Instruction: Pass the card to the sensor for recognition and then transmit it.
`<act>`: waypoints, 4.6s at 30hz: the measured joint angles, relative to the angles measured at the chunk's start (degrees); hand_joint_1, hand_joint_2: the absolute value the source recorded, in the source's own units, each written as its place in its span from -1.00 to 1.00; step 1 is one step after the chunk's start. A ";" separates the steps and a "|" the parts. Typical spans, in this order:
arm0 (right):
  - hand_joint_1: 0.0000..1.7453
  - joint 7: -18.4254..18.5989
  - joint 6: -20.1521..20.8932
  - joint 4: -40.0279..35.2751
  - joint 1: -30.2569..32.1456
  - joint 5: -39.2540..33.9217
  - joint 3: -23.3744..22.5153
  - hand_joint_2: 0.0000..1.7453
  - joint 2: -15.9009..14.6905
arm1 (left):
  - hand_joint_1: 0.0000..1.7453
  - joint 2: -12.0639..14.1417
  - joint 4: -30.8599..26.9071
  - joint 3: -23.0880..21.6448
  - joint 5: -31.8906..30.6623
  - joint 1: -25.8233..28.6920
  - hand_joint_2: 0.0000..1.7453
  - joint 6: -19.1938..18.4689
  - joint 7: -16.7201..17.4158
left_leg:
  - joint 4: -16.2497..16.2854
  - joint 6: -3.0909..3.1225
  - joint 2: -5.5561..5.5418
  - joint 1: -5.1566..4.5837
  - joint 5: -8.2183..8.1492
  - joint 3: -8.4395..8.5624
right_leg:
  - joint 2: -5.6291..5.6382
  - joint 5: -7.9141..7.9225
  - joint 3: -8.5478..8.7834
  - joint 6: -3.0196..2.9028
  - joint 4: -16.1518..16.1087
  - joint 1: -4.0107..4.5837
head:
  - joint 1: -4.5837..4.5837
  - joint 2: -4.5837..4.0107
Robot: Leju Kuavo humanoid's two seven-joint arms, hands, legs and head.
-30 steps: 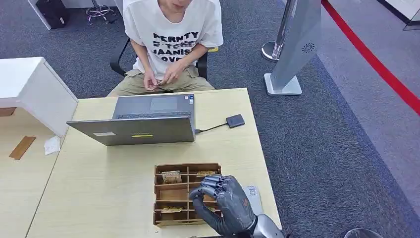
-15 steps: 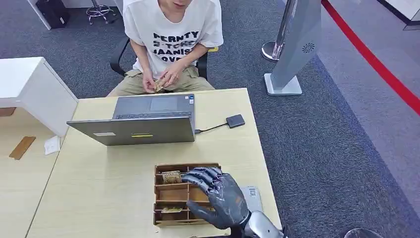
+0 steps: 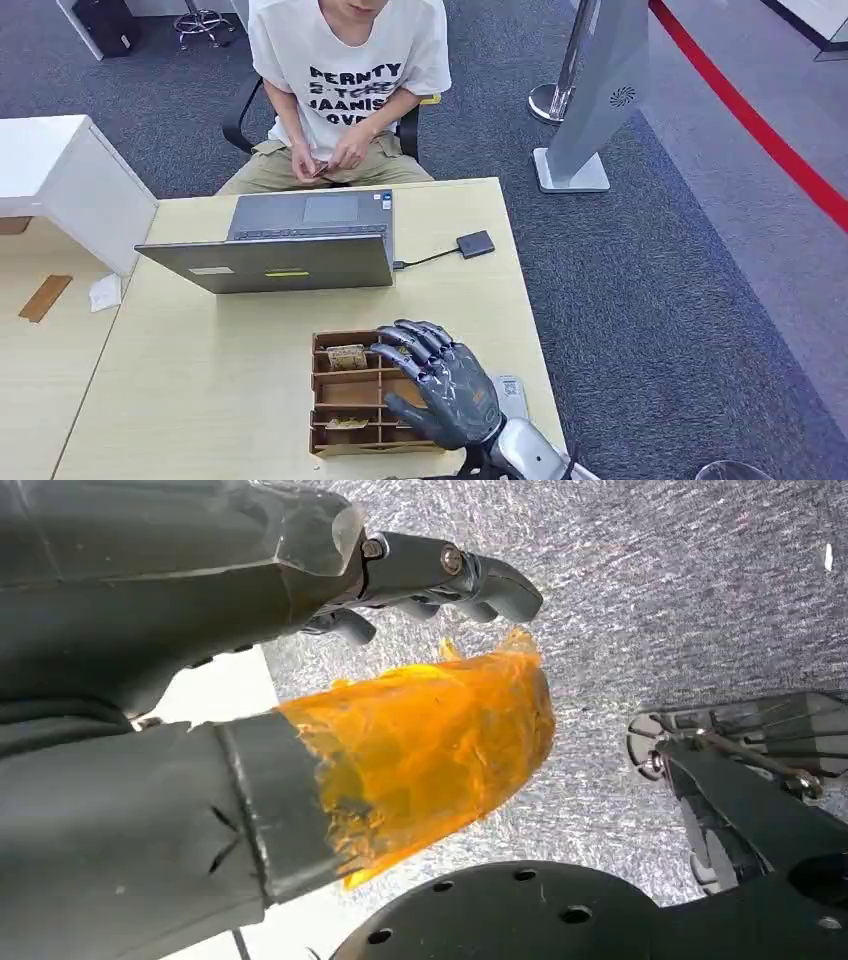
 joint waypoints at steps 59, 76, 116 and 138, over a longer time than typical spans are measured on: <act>0.04 1.33 2.67 5.24 -3.69 2.91 -2.34 1.00 -1.07 | -1.00 -0.02 0.00 -0.02 -0.85 -0.02 -1.00 -0.24 0.48 | 0.00 0.00 0.00 0.01 0.00 0.00 | 0.00 0.00 0.00 0.00 0.00 0.00 | 0.00 0.00; -0.04 3.30 1.79 7.26 -1.36 4.00 -4.04 1.00 -0.70 | -1.00 -0.46 0.00 0.57 2.19 0.90 -1.00 -0.98 -3.67 | 0.00 0.00 0.01 0.00 -0.01 0.00 | 0.01 0.00 -0.01 0.00 0.00 0.00 | 0.00 0.00; -0.08 1.42 1.66 11.28 -3.44 2.58 -6.14 1.00 1.33 | -1.00 -1.11 -1.90 3.26 -3.65 0.13 -1.00 -0.09 0.46 | 0.00 -0.11 -0.11 0.03 0.12 -0.04 | -0.12 0.06 0.00 -0.03 0.02 0.00 | -0.02 0.00; 0.02 1.94 2.49 9.90 -4.12 2.58 -5.60 1.00 1.64 | -1.00 -0.94 -1.88 2.82 -3.61 -0.03 -1.00 -0.07 0.37 | 0.00 -0.11 -0.12 0.01 0.12 -0.03 | -0.13 0.06 0.00 -0.03 0.02 0.00 | 0.00 0.00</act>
